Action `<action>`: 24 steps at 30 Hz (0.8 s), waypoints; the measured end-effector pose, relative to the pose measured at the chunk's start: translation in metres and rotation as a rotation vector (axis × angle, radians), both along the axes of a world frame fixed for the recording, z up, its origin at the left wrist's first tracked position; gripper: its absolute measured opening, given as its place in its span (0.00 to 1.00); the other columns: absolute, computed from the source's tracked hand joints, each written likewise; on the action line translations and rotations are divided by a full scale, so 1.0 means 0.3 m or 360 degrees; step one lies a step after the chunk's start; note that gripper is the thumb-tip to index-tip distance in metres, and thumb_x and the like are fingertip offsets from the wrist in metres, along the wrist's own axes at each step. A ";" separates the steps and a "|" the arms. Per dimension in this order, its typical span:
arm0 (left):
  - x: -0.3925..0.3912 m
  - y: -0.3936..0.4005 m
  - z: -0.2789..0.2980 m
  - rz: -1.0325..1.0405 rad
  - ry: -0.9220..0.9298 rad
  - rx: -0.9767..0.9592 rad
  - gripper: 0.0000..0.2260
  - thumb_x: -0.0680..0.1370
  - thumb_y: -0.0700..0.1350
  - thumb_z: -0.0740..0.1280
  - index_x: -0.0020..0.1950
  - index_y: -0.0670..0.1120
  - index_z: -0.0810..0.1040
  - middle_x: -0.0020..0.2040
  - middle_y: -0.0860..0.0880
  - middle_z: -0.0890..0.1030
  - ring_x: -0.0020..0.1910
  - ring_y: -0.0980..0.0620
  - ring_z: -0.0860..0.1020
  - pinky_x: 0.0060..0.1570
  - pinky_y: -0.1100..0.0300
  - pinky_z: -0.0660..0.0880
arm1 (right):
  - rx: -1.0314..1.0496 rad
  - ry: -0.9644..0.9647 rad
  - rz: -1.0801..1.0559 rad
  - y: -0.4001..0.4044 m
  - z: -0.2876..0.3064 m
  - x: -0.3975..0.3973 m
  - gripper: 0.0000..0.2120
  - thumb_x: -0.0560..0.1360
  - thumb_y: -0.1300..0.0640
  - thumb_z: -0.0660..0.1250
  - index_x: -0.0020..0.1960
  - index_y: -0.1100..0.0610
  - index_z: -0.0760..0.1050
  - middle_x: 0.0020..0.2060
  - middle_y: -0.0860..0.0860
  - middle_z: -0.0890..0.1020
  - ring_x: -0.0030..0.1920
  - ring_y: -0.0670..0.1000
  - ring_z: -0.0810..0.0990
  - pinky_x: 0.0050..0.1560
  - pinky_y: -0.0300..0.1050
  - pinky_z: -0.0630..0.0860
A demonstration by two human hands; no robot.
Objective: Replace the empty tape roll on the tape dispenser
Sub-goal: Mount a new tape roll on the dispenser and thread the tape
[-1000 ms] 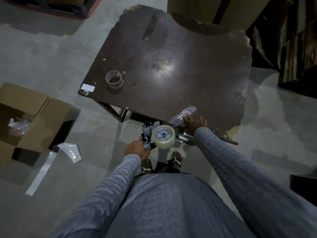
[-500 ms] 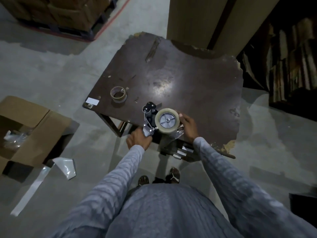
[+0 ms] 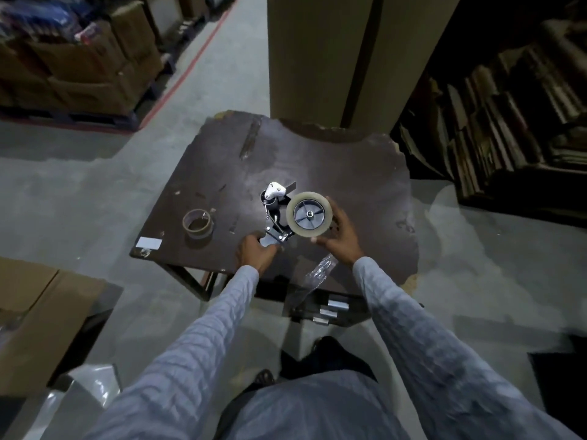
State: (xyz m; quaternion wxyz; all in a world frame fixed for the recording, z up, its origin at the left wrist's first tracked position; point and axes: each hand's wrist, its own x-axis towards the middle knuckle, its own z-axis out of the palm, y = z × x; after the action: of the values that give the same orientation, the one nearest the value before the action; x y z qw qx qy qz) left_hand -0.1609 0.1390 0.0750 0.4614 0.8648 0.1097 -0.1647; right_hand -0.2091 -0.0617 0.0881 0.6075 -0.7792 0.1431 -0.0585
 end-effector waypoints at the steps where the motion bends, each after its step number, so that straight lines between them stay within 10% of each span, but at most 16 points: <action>1: 0.015 -0.013 0.004 -0.0021 -0.0013 -0.0004 0.12 0.63 0.49 0.79 0.40 0.49 0.80 0.42 0.46 0.84 0.49 0.41 0.83 0.48 0.54 0.78 | -0.0060 0.0004 -0.0009 -0.017 -0.001 0.007 0.48 0.62 0.72 0.80 0.77 0.53 0.65 0.72 0.52 0.71 0.74 0.57 0.71 0.72 0.62 0.71; 15: 0.310 -0.311 -0.081 -0.0052 0.0064 -0.0109 0.17 0.69 0.43 0.79 0.55 0.40 0.83 0.51 0.41 0.86 0.53 0.41 0.84 0.57 0.45 0.80 | -0.0493 0.0105 0.0018 -0.314 -0.076 0.316 0.50 0.62 0.59 0.84 0.79 0.53 0.63 0.74 0.49 0.72 0.73 0.54 0.69 0.69 0.44 0.66; 24: 0.438 -0.417 -0.167 -0.0038 0.0226 -0.0171 0.19 0.73 0.40 0.75 0.63 0.36 0.79 0.58 0.40 0.83 0.59 0.41 0.81 0.63 0.48 0.77 | -0.0436 0.0332 -0.0001 -0.384 -0.130 0.495 0.49 0.61 0.63 0.81 0.77 0.50 0.64 0.70 0.51 0.67 0.68 0.57 0.74 0.68 0.57 0.76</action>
State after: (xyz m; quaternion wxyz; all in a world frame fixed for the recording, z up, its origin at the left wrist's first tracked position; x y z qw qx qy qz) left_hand -0.0296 0.0139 0.0248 0.4962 0.8263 0.1227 -0.2367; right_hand -0.0607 -0.1768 0.0490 0.4775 -0.8564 0.1962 0.0035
